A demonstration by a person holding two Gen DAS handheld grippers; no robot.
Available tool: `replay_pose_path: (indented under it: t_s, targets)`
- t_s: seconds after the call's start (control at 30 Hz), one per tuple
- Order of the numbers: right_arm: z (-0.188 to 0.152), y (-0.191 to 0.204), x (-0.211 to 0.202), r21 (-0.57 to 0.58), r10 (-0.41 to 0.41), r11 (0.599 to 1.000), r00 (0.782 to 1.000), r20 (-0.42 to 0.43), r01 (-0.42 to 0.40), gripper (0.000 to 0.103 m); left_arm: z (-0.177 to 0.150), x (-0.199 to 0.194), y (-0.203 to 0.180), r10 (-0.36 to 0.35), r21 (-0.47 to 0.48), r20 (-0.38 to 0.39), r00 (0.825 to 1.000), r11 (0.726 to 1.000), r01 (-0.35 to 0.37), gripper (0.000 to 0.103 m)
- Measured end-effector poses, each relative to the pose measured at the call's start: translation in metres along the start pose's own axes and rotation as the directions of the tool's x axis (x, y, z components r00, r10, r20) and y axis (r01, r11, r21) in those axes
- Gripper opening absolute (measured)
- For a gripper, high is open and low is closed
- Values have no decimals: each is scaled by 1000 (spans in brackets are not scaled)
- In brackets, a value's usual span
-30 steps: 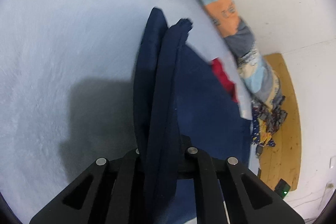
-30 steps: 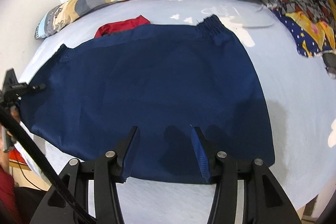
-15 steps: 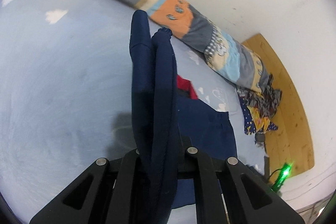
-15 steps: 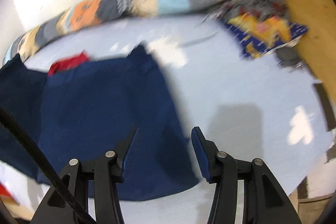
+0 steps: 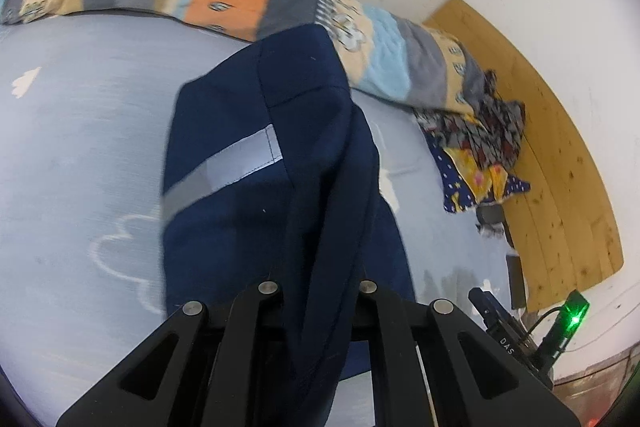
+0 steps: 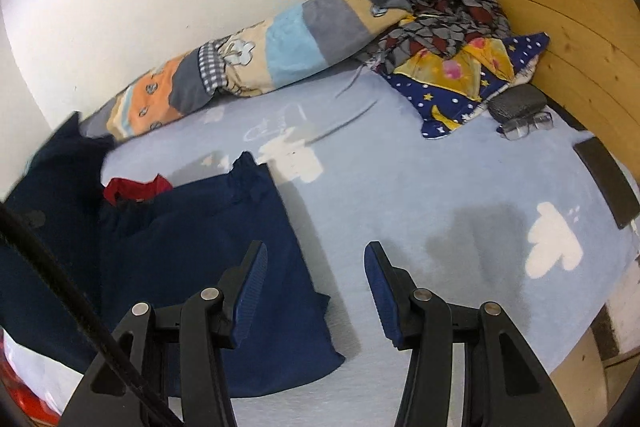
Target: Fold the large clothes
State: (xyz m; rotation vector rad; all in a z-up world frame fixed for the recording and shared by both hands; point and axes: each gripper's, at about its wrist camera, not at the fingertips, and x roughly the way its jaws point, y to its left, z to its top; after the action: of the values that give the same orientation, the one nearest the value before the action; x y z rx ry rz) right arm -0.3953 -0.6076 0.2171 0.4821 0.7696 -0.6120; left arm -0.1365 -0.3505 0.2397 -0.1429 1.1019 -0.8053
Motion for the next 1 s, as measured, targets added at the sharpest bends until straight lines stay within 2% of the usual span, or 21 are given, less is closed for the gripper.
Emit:
replay_pose_path:
  t_s: [0.13, 0.27, 0.4, 0.53, 0.63, 0.77, 0.83, 0.93, 1.0]
  targets:
    - [3, -20, -10, 52, 13, 999, 1000, 16, -14, 54, -4, 35, -43, -16, 46, -30, 999, 999, 18, 8]
    - [5, -39, -17, 98, 19, 995, 999, 29, -22, 54, -15, 90, -86, 15, 109, -79, 997, 994, -6, 8]
    - [6, -51, -21, 127, 25, 991, 999, 36, -30, 54, -51, 156, -111, 59, 140, -161, 985, 990, -37, 8]
    - [7, -54, -22, 127, 22, 992, 999, 44, -27, 54, -87, 195, -120, 77, 159, -212, 974, 986, -43, 8]
    - [7, -53, -24, 129, 21, 991, 999, 46, -27, 54, -95, 201, -125, 116, 201, -184, 976, 976, -78, 8]
    - [9, -55, -25, 141, 17, 990, 998, 53, -24, 54, -87, 202, -122, 99, 143, -175, 980, 987, -75, 8]
    - [9, -53, -22, 133, 14, 991, 999, 46, -20, 54, -86, 210, -117, 124, 152, -175, 977, 983, -98, 11]
    - [8, -50, -18, 119, 22, 993, 999, 33, -26, 54, -86, 206, -102, 124, 119, -118, 985, 987, -110, 11]
    - [8, -49, -19, 111, 11, 994, 999, 39, -16, 54, -84, 202, -97, 170, 119, -59, 984, 979, -163, 13]
